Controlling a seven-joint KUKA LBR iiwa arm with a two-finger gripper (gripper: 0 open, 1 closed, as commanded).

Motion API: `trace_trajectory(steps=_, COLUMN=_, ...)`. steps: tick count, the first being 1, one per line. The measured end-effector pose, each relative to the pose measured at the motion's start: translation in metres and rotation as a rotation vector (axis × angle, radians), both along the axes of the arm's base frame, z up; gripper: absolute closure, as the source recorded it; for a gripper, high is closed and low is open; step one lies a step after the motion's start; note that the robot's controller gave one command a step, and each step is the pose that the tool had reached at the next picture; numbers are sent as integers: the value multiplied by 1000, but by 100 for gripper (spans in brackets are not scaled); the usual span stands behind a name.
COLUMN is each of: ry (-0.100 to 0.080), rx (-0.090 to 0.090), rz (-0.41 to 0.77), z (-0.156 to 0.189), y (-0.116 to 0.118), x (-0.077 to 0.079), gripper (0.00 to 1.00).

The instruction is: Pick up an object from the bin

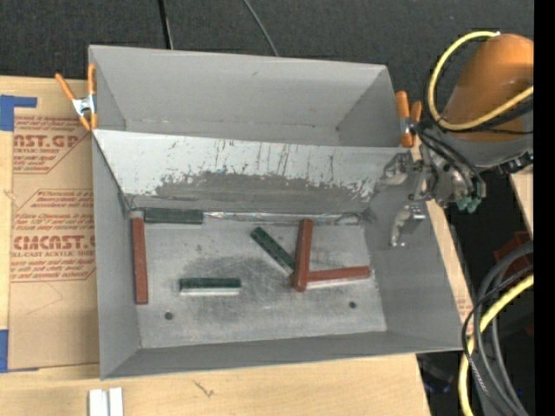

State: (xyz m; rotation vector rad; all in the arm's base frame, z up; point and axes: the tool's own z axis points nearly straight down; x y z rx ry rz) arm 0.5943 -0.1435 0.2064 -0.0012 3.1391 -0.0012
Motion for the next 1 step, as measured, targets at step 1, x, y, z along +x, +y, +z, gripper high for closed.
trace_trajectory(steps=1, ry=-5, rx=0, rz=-31, z=-58, y=11, x=-14, gripper=0)
